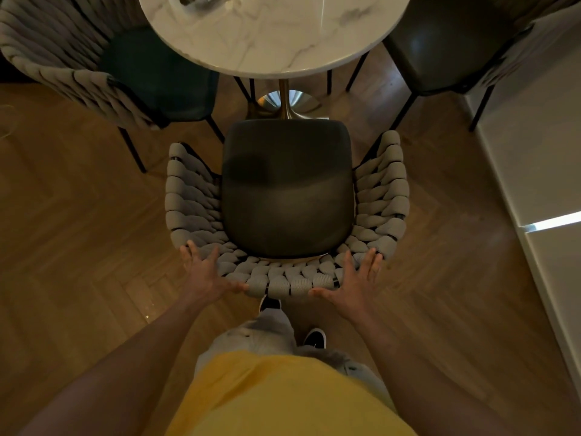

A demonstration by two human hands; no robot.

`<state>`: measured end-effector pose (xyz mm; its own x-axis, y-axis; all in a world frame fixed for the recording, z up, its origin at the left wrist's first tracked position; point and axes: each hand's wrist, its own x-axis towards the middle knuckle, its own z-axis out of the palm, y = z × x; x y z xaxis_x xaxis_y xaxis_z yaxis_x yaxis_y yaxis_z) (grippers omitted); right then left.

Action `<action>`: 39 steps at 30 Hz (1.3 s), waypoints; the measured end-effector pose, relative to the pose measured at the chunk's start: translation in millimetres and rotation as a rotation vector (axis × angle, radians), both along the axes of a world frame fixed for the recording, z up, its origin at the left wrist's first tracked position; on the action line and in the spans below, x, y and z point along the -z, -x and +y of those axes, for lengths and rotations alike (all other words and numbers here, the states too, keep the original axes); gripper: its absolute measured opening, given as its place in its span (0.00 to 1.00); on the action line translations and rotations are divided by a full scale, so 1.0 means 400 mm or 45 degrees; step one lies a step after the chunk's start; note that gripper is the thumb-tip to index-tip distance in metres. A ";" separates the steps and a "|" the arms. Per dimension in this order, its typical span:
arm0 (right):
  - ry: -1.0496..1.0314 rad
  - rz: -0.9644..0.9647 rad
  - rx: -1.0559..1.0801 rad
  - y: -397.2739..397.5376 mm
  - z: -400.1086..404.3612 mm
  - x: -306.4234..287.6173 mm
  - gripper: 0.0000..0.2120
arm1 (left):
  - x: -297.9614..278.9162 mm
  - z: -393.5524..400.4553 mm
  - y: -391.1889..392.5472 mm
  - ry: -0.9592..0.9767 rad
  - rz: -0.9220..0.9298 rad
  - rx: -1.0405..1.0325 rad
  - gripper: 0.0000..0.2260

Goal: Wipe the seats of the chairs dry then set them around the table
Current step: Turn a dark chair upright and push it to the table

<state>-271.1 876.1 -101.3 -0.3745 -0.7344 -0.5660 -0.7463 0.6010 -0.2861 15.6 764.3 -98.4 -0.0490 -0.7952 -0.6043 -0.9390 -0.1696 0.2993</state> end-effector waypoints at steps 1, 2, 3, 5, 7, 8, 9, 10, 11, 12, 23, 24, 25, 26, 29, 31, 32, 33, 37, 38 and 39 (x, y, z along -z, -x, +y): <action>0.005 0.001 0.004 0.001 -0.010 0.003 0.59 | 0.000 -0.010 0.002 0.002 -0.005 0.003 0.56; 0.010 0.000 0.006 0.002 -0.021 0.007 0.59 | -0.001 -0.020 0.004 0.007 -0.008 0.007 0.55; 0.012 -0.005 0.007 0.003 -0.032 0.008 0.59 | -0.002 -0.030 0.006 0.011 -0.010 0.011 0.55; 0.010 -0.005 0.010 0.006 -0.053 0.009 0.59 | -0.005 -0.050 0.009 0.017 -0.017 0.018 0.55; -0.008 0.013 0.003 0.009 -0.067 0.008 0.59 | -0.008 -0.067 0.013 0.028 -0.028 0.032 0.55; -0.009 0.022 0.000 0.010 -0.072 0.008 0.59 | -0.008 -0.072 0.013 0.036 -0.031 0.038 0.54; -0.003 0.024 0.000 0.011 -0.078 0.008 0.59 | -0.008 -0.078 0.014 0.044 -0.032 0.042 0.54; 0.004 0.024 0.002 0.012 -0.085 0.009 0.59 | -0.008 -0.083 0.014 0.051 -0.026 0.044 0.54; 0.005 0.024 0.005 0.013 -0.093 0.009 0.59 | -0.007 -0.089 0.015 0.057 -0.014 0.044 0.54; -0.002 0.026 0.004 0.014 -0.104 0.011 0.59 | -0.007 -0.096 0.017 0.064 -0.002 0.042 0.54; 0.015 -0.013 0.047 0.042 -0.229 0.011 0.61 | -0.010 -0.221 0.047 0.034 -0.023 0.072 0.55; 0.013 -0.003 0.044 0.042 -0.231 0.009 0.61 | -0.010 -0.222 0.047 0.033 -0.016 0.075 0.55; 0.012 0.002 0.040 0.042 -0.232 0.009 0.61 | -0.013 -0.222 0.047 0.031 -0.007 0.078 0.55; 0.014 -0.006 0.034 0.040 -0.234 0.010 0.61 | -0.015 -0.222 0.046 0.030 -0.004 0.083 0.55; 0.068 -0.116 -0.006 0.032 -0.249 0.013 0.60 | -0.021 -0.224 0.040 0.029 -0.038 0.119 0.53; 0.077 -0.122 -0.042 0.031 -0.257 0.014 0.59 | -0.021 -0.226 0.033 0.038 -0.063 0.147 0.49; 0.074 -0.106 -0.055 0.032 -0.258 0.013 0.57 | -0.019 -0.228 0.029 0.044 -0.078 0.170 0.49; 0.077 -0.098 -0.067 0.034 -0.260 0.013 0.55 | -0.017 -0.229 0.027 0.045 -0.096 0.195 0.48; 0.082 -0.093 -0.087 0.038 -0.262 0.006 0.50 | -0.018 -0.231 0.030 0.035 -0.171 0.246 0.48; 0.074 -0.073 -0.087 0.036 -0.261 0.005 0.48 | -0.020 -0.231 0.033 0.031 -0.182 0.255 0.48; 0.065 -0.050 -0.084 0.035 -0.260 0.004 0.47 | -0.024 -0.230 0.036 0.028 -0.187 0.264 0.48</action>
<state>-285.2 772.2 -103.0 -0.3025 -0.7848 -0.5408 -0.7713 0.5349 -0.3448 1.4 672.3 -88.8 -0.1255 -0.7906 -0.5994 -0.9867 0.0363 0.1587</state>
